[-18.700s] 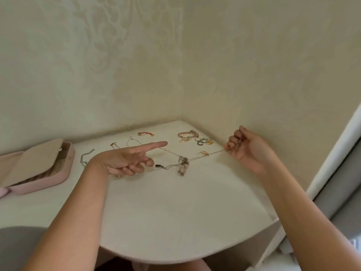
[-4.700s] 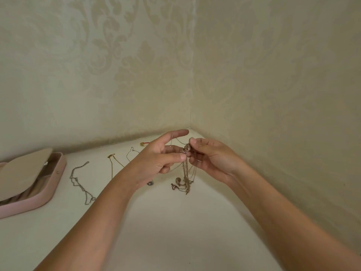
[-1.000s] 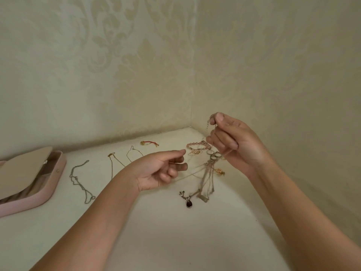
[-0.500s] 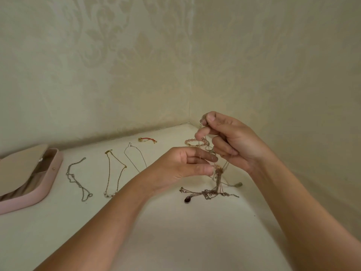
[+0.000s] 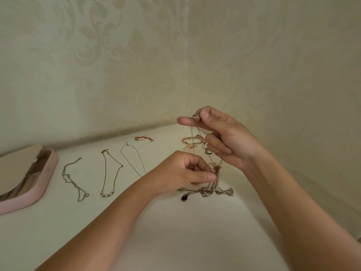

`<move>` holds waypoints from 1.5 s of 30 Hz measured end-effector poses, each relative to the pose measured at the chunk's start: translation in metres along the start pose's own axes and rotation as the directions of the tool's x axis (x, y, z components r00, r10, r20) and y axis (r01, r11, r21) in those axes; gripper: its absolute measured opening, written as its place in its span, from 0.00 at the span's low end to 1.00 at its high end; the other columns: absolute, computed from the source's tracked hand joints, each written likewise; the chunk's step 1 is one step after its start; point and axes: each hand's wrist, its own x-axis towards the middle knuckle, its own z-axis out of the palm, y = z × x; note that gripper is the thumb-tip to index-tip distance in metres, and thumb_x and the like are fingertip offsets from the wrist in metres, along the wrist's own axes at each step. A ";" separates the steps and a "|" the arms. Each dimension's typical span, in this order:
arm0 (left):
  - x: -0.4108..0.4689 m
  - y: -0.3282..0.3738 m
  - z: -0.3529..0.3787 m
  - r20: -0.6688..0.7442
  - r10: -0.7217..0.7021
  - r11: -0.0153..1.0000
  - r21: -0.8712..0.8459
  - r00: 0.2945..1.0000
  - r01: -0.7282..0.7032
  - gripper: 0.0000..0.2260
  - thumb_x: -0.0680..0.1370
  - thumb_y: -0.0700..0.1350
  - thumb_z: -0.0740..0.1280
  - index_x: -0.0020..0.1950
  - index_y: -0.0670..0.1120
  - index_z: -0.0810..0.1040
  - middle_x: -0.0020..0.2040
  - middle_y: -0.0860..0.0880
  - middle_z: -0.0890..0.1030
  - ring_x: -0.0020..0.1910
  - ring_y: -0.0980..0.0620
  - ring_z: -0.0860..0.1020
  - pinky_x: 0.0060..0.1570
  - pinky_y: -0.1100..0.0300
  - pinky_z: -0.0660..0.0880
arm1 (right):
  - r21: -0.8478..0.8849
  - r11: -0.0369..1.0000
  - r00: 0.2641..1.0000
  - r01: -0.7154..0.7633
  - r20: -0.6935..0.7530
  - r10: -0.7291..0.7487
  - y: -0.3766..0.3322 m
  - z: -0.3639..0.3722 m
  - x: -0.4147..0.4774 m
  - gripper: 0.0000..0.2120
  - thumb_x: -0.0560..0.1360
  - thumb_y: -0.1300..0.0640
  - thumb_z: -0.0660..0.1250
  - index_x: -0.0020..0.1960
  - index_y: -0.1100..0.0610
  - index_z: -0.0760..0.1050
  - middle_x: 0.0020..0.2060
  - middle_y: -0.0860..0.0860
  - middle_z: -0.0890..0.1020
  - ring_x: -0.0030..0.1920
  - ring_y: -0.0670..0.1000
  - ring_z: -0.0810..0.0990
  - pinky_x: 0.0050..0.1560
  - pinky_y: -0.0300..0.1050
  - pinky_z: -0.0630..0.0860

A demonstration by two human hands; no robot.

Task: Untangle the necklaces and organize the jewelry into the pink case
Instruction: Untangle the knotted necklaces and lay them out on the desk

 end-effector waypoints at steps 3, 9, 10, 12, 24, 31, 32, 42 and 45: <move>0.001 -0.001 -0.003 -0.064 0.012 0.998 0.061 0.998 -0.008 0.11 0.67 0.50 0.75 0.46 0.48 0.81 0.26 0.55 0.67 0.26 0.57 0.65 0.31 0.66 0.63 | 0.011 1.000 1.000 0.018 -0.010 -0.017 -0.001 -0.003 0.000 0.08 0.77 0.53 0.59 0.42 0.56 0.71 0.54 0.54 0.84 0.16 0.41 0.55 0.17 0.32 0.55; 0.002 0.000 0.001 -0.085 0.068 0.995 0.073 0.994 -0.062 0.12 0.66 0.54 0.74 0.46 0.52 0.84 0.26 0.53 0.58 0.27 0.54 0.56 0.30 0.60 0.56 | 0.022 1.000 1.000 0.017 -0.002 -0.017 0.000 -0.002 0.000 0.08 0.77 0.53 0.59 0.43 0.56 0.70 0.54 0.54 0.84 0.16 0.41 0.55 0.17 0.32 0.55; 0.002 0.000 0.001 -0.084 0.077 0.995 0.075 0.994 -0.070 0.11 0.66 0.55 0.73 0.45 0.53 0.84 0.27 0.53 0.58 0.26 0.54 0.56 0.30 0.60 0.56 | 0.026 1.000 1.000 0.017 0.002 -0.017 0.000 -0.001 0.000 0.08 0.77 0.53 0.59 0.43 0.56 0.70 0.54 0.54 0.84 0.16 0.41 0.55 0.17 0.32 0.55; 0.002 0.000 0.002 -0.087 0.075 0.995 0.077 0.993 -0.068 0.10 0.66 0.54 0.74 0.44 0.52 0.85 0.26 0.54 0.58 0.26 0.55 0.56 0.30 0.60 0.55 | 0.024 1.000 1.000 0.018 0.003 -0.018 0.001 -0.001 0.000 0.08 0.76 0.52 0.59 0.43 0.56 0.70 0.53 0.54 0.84 0.16 0.41 0.55 0.17 0.32 0.55; -0.002 0.005 -0.010 -0.142 -0.016 0.999 -0.039 0.990 0.011 0.03 0.69 0.45 0.73 0.41 0.46 0.84 0.24 0.58 0.75 0.26 0.62 0.66 0.35 0.66 0.62 | -0.375 0.921 0.981 -0.101 -0.194 0.029 0.004 -0.010 0.003 0.08 0.80 0.54 0.61 0.46 0.56 0.76 0.27 0.52 0.78 0.20 0.45 0.57 0.21 0.34 0.55; 0.000 -0.001 -0.016 -0.086 -0.061 0.984 -0.173 0.994 0.046 0.07 0.66 0.50 0.77 0.35 0.49 0.83 0.29 0.52 0.65 0.31 0.52 0.58 0.35 0.65 0.61 | -0.346 0.919 0.963 -0.189 -0.249 0.105 0.005 -0.014 0.004 0.10 0.81 0.53 0.61 0.48 0.58 0.77 0.36 0.54 0.84 0.19 0.44 0.56 0.20 0.33 0.56; -0.001 -0.002 -0.017 -0.043 -0.065 0.968 -0.246 0.997 0.052 0.07 0.69 0.49 0.76 0.34 0.49 0.82 0.29 0.53 0.65 0.29 0.54 0.59 0.33 0.66 0.62 | -0.348 0.911 0.954 -0.221 -0.270 0.128 0.005 -0.017 0.004 0.12 0.81 0.52 0.60 0.50 0.58 0.77 0.38 0.54 0.84 0.19 0.44 0.57 0.20 0.33 0.57; 0.000 -0.003 -0.025 0.139 -0.032 0.675 -0.727 0.990 0.124 0.06 0.70 0.45 0.72 0.36 0.45 0.78 0.34 0.49 0.72 0.31 0.54 0.69 0.30 0.64 0.68 | -0.635 0.629 0.893 -0.448 -0.357 0.275 0.016 -0.034 0.009 0.21 0.79 0.42 0.60 0.42 0.58 0.80 0.26 0.53 0.77 0.21 0.46 0.62 0.22 0.36 0.58; 0.002 -0.002 -0.026 -0.052 -0.076 0.680 -0.733 0.996 0.014 0.09 0.75 0.44 0.66 0.35 0.44 0.78 0.34 0.48 0.73 0.31 0.55 0.69 0.28 0.65 0.65 | -0.662 0.656 0.932 -0.362 -0.234 0.277 0.014 -0.033 0.006 0.19 0.76 0.43 0.65 0.41 0.58 0.81 0.28 0.51 0.78 0.24 0.46 0.65 0.27 0.36 0.63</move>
